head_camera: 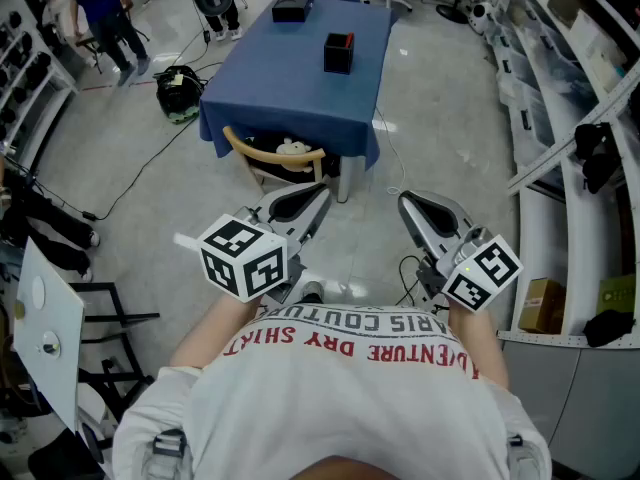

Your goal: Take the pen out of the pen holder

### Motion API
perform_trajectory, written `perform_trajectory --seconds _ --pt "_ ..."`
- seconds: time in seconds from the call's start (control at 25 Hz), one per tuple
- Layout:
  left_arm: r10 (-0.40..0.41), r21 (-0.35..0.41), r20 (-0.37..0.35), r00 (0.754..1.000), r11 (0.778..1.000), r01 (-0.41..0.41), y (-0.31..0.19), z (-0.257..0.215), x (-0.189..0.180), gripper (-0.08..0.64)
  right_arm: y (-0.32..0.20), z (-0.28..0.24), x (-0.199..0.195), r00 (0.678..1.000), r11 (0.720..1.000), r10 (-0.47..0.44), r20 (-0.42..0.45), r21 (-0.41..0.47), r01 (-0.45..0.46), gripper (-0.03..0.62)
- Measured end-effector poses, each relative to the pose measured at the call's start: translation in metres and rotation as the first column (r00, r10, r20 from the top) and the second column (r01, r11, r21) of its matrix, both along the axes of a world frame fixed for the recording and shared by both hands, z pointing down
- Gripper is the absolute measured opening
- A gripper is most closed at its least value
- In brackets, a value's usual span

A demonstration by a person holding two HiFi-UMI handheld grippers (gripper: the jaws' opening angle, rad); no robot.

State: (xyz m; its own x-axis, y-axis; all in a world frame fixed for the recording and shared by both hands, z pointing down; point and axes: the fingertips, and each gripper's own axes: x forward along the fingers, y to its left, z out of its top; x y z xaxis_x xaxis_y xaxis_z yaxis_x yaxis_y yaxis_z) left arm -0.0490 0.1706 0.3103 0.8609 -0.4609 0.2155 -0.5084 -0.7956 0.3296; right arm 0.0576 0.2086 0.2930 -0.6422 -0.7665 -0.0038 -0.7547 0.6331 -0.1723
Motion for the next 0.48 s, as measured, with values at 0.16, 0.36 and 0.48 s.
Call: perform_trajectory --seconds 0.16,0.36,0.48 --pt "0.000 0.005 0.003 1.000 1.000 0.000 0.015 0.002 0.005 0.040 0.012 0.004 0.005 1.000 1.000 0.000 -0.001 -0.005 0.000 0.023" --pt "0.002 0.015 0.005 1.000 1.000 -0.002 0.023 0.000 0.010 0.040 0.017 0.001 0.009 1.000 1.000 -0.008 -0.007 0.006 0.008 0.023" --pt "0.005 0.021 0.011 1.000 1.000 -0.005 0.027 -0.001 0.014 0.040 0.021 0.001 0.009 1.000 1.000 -0.015 -0.012 0.009 0.015 0.025"
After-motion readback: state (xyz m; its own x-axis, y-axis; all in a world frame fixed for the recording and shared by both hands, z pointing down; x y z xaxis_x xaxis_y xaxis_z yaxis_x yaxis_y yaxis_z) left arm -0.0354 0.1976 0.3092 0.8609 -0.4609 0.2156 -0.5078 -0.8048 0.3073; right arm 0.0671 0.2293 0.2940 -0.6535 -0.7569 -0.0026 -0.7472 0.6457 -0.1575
